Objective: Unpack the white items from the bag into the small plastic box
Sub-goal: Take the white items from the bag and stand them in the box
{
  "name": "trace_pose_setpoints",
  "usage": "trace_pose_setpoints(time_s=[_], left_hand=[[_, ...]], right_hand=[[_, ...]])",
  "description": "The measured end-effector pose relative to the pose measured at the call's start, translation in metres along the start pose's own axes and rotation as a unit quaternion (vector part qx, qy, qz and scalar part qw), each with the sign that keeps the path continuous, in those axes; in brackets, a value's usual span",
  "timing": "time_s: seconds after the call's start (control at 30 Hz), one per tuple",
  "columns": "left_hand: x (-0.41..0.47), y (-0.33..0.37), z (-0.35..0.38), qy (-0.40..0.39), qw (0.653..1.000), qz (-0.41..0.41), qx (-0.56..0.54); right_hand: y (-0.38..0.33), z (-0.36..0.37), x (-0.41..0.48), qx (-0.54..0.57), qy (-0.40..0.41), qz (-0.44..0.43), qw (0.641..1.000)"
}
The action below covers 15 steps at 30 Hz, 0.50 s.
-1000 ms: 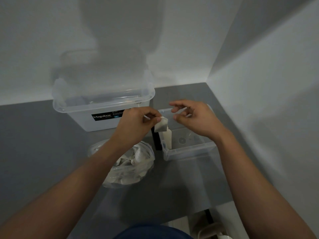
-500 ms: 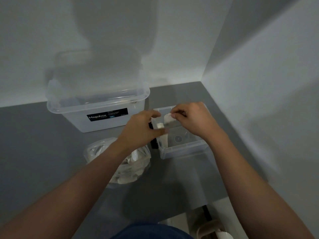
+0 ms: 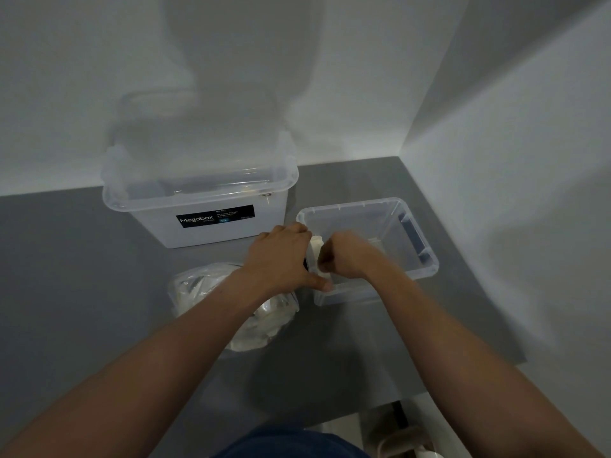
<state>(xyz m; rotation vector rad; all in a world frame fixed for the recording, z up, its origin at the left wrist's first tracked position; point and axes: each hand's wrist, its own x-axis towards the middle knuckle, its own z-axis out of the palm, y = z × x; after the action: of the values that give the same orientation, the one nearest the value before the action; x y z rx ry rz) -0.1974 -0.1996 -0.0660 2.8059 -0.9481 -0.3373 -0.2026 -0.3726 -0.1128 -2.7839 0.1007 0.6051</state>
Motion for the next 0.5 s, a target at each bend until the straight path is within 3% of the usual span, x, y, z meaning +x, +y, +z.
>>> trace_pose_setpoints(time_s=[0.13, 0.5], left_hand=[[-0.0006, -0.0001, -0.0016, 0.01, 1.0, 0.008, -0.008], [-0.0012, 0.0002, -0.0053, 0.007, 1.0, 0.018, -0.011]], right_hand=[[-0.0032, 0.0088, 0.0068, -0.05, -0.033, 0.012, 0.998], [0.0015, 0.0014, 0.0011, 0.002, 0.011, 0.056, 0.998]])
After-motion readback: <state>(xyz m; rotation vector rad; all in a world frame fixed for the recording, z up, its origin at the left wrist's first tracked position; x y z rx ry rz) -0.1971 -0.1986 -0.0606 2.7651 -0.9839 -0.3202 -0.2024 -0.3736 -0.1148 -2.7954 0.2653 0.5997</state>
